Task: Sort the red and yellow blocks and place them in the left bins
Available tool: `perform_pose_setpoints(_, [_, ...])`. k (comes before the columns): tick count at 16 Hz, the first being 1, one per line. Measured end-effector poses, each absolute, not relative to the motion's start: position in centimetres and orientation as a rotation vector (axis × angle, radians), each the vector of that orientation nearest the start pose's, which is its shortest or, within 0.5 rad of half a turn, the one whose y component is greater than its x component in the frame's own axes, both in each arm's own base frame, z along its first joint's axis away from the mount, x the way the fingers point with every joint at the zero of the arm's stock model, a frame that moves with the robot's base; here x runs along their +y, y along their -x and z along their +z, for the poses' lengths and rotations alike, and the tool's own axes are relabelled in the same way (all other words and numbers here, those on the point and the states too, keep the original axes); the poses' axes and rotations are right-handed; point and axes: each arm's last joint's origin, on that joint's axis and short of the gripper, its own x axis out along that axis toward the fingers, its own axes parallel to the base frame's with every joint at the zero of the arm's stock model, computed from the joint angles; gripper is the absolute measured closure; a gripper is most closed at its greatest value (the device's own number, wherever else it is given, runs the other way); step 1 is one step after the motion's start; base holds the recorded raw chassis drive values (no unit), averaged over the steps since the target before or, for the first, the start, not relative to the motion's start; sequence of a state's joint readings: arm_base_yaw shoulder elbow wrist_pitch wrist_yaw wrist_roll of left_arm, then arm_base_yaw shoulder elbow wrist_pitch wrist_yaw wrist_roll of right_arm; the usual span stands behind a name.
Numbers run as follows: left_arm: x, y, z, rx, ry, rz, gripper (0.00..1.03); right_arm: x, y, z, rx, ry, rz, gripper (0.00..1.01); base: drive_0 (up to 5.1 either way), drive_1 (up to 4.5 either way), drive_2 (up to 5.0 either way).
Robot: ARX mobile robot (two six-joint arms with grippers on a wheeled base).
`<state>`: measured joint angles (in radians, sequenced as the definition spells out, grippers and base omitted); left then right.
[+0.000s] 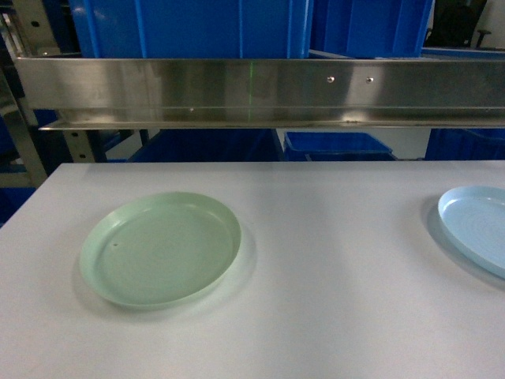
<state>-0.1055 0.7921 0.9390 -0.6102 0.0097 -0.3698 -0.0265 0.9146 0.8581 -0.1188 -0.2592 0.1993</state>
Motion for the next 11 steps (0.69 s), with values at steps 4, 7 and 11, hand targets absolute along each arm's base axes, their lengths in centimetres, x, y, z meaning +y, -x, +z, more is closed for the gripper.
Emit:
perform_pose_setpoints(4, [-1.65,-15.36,34.38,0.475,0.341,-0.027,0.77,0.21,-20.16,34.18,0.198,-0.226,0.214,0.72,-4.8,1.38,3.5])
perform_pose_setpoints(7, [-1.65,-15.35,34.37,0.477,0.341,-0.027,0.77,0.21,-20.15,34.18,0.198,-0.226,0.214,0.72,-4.8,1.21,3.6])
perform_pose_setpoints(11, [-1.64,-15.35,34.37,0.477,0.341,-0.026,0.77,0.21,-20.14,34.19,0.198,-0.226,0.214,0.72,-4.8,1.47,3.3])
